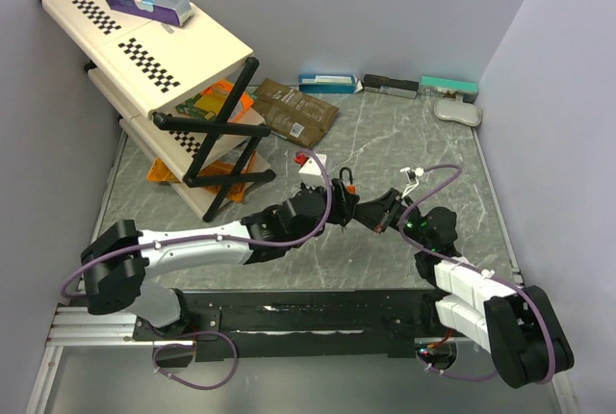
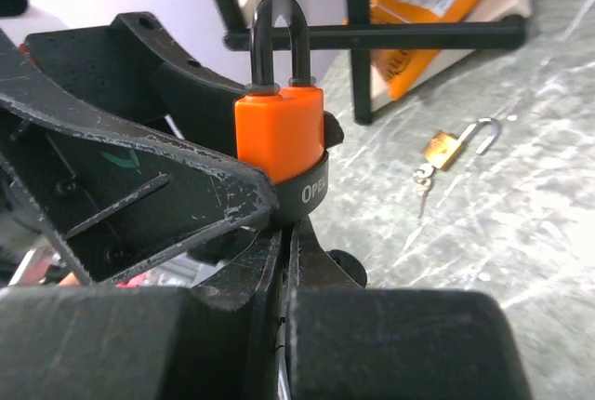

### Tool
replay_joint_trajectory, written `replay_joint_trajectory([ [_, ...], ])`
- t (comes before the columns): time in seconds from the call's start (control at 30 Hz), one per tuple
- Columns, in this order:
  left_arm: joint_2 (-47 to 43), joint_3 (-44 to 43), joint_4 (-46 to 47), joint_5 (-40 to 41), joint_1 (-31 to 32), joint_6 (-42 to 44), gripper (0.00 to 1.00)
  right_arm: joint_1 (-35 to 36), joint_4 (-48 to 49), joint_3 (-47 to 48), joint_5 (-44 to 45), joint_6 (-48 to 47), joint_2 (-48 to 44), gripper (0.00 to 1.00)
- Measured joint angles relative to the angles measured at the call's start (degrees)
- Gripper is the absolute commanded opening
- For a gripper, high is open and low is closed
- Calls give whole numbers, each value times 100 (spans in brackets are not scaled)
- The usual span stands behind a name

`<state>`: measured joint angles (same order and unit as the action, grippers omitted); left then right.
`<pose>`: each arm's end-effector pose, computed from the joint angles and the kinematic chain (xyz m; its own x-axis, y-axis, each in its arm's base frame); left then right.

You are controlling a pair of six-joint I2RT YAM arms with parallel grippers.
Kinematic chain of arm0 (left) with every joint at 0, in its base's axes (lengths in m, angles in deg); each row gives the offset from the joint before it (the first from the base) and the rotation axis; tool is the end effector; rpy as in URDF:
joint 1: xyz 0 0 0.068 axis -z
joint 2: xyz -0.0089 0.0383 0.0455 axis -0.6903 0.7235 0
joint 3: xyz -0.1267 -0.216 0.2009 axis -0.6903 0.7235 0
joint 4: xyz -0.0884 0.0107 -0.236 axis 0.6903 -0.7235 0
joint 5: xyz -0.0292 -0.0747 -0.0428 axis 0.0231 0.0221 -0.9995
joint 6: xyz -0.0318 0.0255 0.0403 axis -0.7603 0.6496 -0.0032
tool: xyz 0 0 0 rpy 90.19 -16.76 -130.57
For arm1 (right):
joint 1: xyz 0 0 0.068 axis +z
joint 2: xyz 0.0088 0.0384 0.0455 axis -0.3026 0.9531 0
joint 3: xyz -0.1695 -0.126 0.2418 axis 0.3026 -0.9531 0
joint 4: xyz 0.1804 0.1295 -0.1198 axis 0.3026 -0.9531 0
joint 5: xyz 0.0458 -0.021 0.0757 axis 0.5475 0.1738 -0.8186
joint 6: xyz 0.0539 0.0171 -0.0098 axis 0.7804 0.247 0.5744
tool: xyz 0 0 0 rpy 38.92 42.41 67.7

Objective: Unlock with the key

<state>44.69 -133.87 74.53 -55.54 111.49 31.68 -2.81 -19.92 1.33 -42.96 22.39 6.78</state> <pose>0.1430 -0.2997 0.3383 -0.4802 -0.3086 -0.8211 0.4303 0.7328 -0.5271 0.1392 0.0655 0.2554 -0.6114 0.4728 -0.6345 -0.5931 0.2570 0.7630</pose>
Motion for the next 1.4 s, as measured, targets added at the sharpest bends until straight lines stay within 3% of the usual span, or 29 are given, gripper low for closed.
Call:
replay_joint_trajectory([
  [0.2,-212,205,299,-144,0,94,1,-72,511,28,-273,245,199,0],
  [0.43,-264,225,380,-197,0,162,1,-114,426,72,-356,164,63,1],
  [0.67,-24,-297,-181,-533,-232,-79,1,-210,-645,197,-20,-345,-612,45],
  [0.77,94,-474,-422,-977,-463,-334,1,-282,-1215,205,310,-706,-881,56],
  [1.07,321,-726,-1285,-1840,-973,-446,1,-389,-2271,109,955,-1300,-1451,75],
  [1.23,323,-555,-1628,-1943,-1102,-339,1,-446,-3032,221,1335,-1681,-2079,79],
  [1.4,164,24,-1353,-2321,-1185,160,1,-448,-3585,704,1346,-1961,-2173,81],
])
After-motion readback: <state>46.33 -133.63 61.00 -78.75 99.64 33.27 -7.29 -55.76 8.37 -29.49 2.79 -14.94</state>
